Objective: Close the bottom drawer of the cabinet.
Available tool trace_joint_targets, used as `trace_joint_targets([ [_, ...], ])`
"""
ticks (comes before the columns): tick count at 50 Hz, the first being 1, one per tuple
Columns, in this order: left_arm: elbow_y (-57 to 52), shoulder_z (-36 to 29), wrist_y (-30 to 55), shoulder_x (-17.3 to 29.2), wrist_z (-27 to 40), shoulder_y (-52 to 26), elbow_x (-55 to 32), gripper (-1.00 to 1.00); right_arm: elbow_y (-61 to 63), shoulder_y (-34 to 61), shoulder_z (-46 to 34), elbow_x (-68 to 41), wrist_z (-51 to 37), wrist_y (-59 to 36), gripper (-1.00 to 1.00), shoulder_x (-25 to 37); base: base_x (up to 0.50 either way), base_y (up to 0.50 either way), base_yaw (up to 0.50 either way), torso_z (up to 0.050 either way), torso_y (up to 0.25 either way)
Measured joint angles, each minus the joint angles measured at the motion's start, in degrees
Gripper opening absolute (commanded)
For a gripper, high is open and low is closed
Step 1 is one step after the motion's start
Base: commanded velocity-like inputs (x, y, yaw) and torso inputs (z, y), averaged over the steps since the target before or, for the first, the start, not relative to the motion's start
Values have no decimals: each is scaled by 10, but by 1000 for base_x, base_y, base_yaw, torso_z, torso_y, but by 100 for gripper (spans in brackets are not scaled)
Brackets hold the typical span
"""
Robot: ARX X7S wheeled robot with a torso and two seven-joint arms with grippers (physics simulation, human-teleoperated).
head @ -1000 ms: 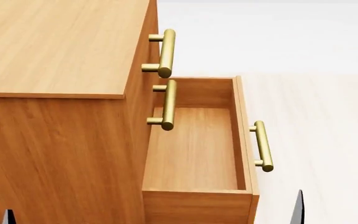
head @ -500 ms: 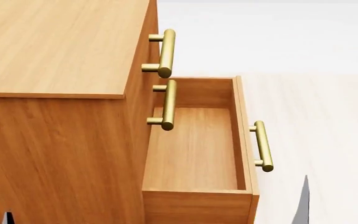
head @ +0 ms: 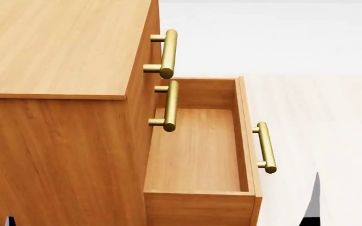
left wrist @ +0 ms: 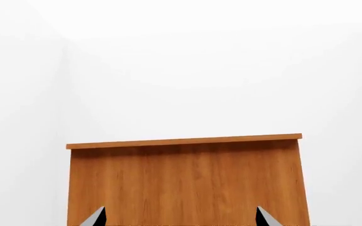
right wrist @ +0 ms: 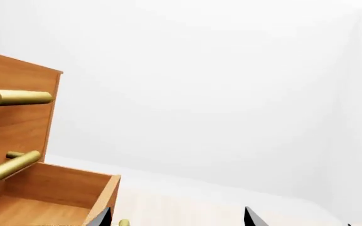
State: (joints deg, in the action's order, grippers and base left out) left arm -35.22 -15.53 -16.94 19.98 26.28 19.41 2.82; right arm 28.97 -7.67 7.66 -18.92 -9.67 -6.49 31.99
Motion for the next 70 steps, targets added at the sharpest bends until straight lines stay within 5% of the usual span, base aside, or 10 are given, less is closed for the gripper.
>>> trace_joint_targets([
  [70, 3, -13, -1, 11, 17, 1, 7, 100, -271, 199, -72, -63, 96, -100, 100, 31, 0, 0, 0, 0, 0],
])
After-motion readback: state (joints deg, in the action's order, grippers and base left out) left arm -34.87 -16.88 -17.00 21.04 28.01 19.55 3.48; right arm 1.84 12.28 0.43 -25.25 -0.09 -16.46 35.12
